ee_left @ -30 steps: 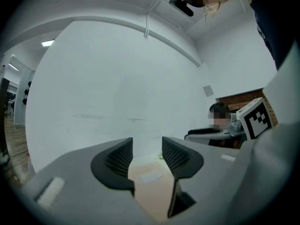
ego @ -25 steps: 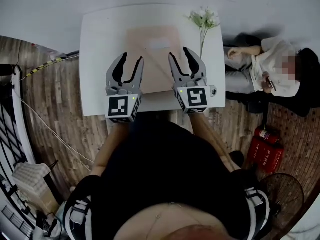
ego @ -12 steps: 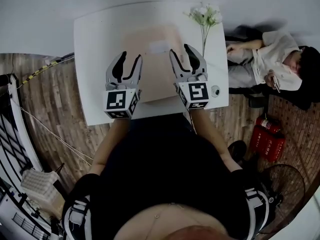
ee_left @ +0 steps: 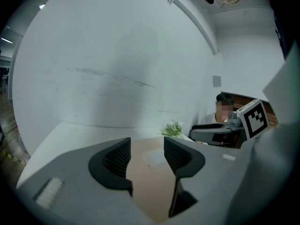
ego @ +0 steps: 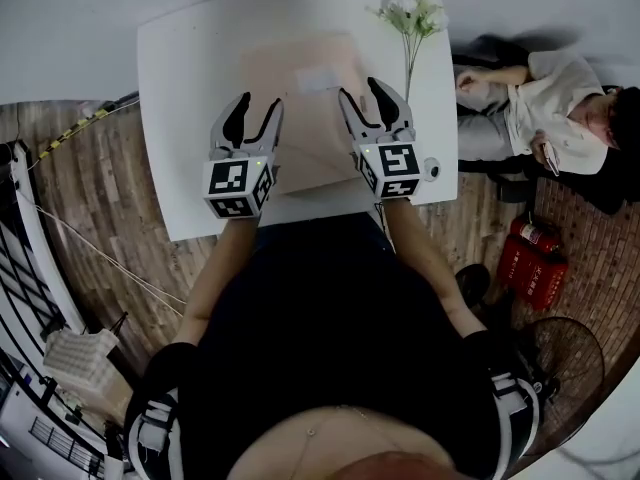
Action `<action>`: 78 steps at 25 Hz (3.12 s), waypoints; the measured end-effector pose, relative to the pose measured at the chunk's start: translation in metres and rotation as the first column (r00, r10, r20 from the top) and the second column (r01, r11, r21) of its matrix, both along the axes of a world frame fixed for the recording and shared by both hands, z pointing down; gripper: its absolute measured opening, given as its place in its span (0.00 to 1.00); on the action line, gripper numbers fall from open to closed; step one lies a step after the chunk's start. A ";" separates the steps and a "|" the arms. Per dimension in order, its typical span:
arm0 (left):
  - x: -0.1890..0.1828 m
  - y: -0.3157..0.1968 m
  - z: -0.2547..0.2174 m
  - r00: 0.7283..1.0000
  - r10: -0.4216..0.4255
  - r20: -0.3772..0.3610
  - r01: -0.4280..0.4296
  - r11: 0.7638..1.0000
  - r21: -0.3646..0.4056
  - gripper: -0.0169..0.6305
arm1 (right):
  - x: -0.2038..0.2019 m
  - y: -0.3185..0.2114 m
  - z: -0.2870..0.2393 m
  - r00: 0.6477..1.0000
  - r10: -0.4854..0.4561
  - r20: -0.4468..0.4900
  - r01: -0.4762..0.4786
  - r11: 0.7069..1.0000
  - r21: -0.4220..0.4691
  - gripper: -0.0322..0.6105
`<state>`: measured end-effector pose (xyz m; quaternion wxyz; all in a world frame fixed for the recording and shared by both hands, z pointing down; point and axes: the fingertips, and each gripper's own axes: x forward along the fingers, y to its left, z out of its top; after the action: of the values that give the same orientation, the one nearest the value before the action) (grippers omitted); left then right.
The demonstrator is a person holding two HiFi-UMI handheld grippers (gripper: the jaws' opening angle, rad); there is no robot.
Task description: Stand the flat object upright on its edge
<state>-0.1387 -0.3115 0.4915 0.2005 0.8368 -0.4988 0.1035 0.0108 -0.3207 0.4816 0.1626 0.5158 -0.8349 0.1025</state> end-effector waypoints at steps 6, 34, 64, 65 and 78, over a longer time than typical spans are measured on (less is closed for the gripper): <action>0.003 0.010 0.026 1.000 -0.009 -0.013 0.007 0.993 -0.116 0.41 | 0.012 0.004 0.025 0.999 -0.032 0.007 0.032 0.995 -0.099 0.38; -0.008 0.039 0.113 0.979 -0.048 -0.197 -0.068 0.837 -0.543 0.56 | 0.021 0.029 0.119 0.951 -0.069 0.302 0.234 0.797 -0.556 0.50; -0.006 0.042 0.127 0.970 -0.030 -0.240 -0.123 0.793 -0.596 0.56 | 0.027 0.032 0.135 0.952 -0.030 0.305 0.231 0.725 -0.649 0.50; -0.006 0.042 0.127 0.970 -0.031 -0.239 -0.121 0.793 -0.597 0.56 | 0.027 0.032 0.135 0.952 -0.029 0.304 0.230 0.724 -0.651 0.50; -0.006 0.043 0.126 0.966 -0.046 -0.253 -0.122 0.782 -0.611 0.54 | 0.029 0.031 0.134 0.945 -0.003 0.327 0.235 0.701 -0.673 0.48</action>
<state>-0.1451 -0.2690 0.6176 0.5250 0.7399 -0.3897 0.1580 0.0402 -0.2900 0.6155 0.2241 0.3368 -0.7789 0.4792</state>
